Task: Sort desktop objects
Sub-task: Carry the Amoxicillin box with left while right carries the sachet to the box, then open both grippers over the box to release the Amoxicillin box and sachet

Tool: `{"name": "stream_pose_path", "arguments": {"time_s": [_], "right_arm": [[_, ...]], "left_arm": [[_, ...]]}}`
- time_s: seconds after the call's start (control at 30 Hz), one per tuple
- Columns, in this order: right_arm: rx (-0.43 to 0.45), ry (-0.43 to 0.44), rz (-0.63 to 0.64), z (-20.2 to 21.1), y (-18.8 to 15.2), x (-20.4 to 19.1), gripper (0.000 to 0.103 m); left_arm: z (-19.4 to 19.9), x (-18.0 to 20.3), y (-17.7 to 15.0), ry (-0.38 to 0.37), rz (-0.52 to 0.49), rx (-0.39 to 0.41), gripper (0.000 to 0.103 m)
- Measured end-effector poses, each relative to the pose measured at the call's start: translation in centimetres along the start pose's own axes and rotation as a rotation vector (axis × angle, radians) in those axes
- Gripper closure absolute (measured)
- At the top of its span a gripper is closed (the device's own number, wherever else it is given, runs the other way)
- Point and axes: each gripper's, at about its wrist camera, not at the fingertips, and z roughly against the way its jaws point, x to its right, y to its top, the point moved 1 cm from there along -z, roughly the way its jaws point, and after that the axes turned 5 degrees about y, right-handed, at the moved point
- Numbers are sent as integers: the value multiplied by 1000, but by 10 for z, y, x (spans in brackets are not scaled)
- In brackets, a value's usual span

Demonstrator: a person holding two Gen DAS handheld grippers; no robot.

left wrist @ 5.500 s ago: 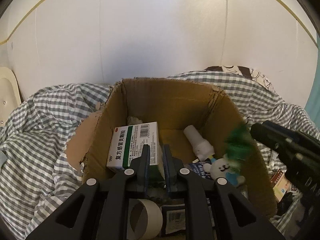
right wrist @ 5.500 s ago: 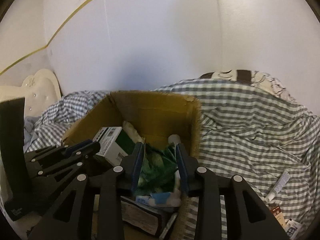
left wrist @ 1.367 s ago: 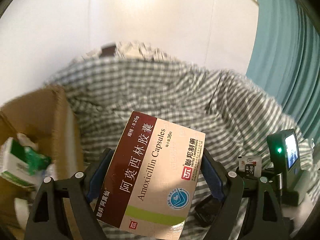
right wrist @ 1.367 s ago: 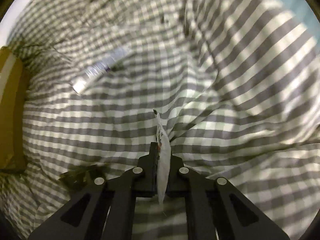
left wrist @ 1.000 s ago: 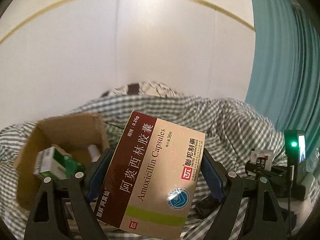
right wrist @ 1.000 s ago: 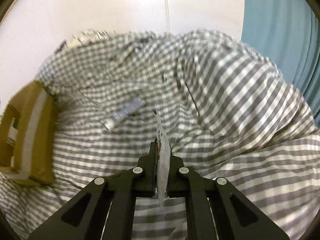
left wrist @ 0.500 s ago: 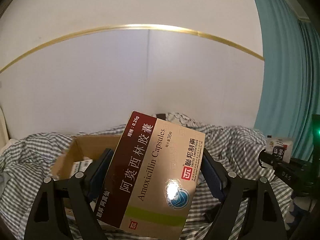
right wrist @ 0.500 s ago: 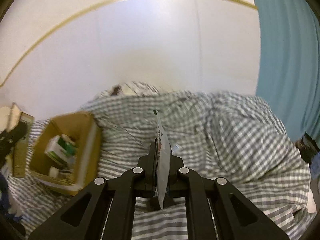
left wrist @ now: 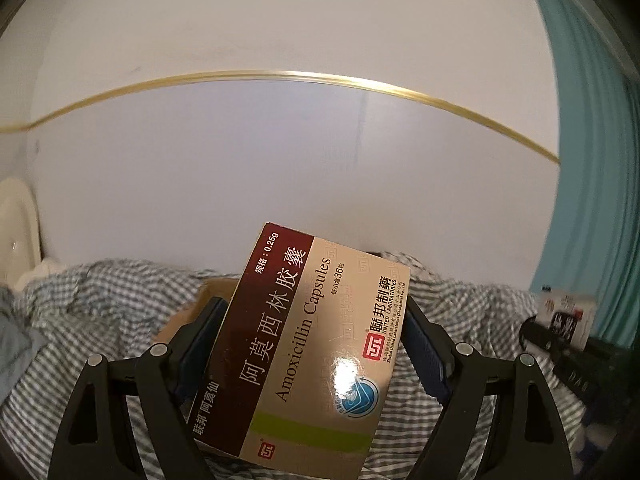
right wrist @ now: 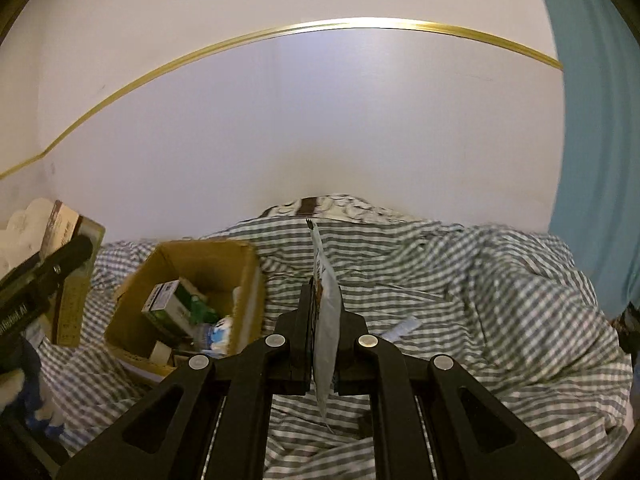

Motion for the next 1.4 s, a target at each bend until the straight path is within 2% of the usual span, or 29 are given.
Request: {"name": "stream_pose_path", "arguments": {"time_s": [0.2, 0.43, 0.63, 0.87, 1.1, 1.3, 1.4], "right_arm": [[2, 58, 76, -22, 8, -55, 97], [38, 157, 146, -32, 20, -113, 97], [11, 207, 176, -59, 20, -133, 97], [-66, 233, 180, -116, 15, -135, 97], [-145, 271, 192, -176, 1, -136, 97], [-195, 320, 162, -212, -5, -135, 97], [-193, 318, 163, -222, -7, -136, 90]], "left_arm": [[0, -54, 9, 51, 70, 39, 17], [-30, -90, -7, 81, 103, 13, 17], [-67, -86, -22, 46, 90, -30, 17], [-123, -59, -50, 11, 13, -158, 17], [-156, -54, -73, 21, -45, -244, 17], [-172, -55, -79, 68, -74, -292, 15], [-177, -54, -82, 88, -93, -308, 14]]}}
